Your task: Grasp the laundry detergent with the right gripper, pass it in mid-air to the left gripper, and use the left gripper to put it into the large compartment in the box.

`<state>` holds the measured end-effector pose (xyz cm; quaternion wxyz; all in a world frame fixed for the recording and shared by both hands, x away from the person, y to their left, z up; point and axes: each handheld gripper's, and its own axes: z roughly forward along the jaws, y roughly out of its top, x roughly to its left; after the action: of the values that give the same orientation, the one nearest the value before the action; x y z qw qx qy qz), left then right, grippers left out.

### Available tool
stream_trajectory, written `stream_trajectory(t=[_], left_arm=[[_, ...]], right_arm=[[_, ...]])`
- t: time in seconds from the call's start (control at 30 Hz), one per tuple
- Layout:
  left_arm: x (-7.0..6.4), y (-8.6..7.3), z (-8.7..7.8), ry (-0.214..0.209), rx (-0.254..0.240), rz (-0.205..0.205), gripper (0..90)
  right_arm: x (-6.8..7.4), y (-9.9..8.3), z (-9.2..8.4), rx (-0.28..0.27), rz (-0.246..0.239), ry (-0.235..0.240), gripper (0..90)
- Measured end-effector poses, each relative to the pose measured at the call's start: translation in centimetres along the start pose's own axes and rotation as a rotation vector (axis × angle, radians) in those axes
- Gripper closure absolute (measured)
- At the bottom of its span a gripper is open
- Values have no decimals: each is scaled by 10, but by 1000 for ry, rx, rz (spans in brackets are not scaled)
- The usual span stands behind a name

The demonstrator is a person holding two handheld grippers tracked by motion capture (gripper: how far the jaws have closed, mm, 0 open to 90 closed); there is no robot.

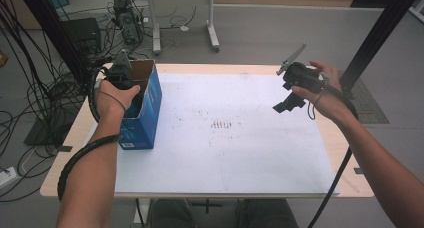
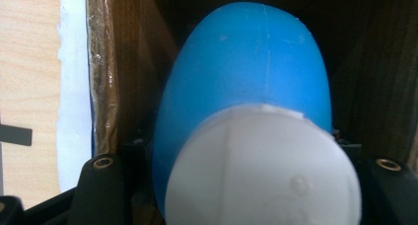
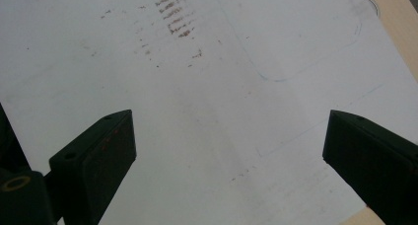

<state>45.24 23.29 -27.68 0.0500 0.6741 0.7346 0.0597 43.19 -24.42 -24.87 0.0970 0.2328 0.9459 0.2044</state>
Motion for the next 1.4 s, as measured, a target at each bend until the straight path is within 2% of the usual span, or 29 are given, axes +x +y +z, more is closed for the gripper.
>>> stream_trajectory(t=[1.4], left_arm=[[-2, -2, 1, 11, -6, 14, 360]], right_arm=[[3, 4, -3, 6, -11, -6, 60]])
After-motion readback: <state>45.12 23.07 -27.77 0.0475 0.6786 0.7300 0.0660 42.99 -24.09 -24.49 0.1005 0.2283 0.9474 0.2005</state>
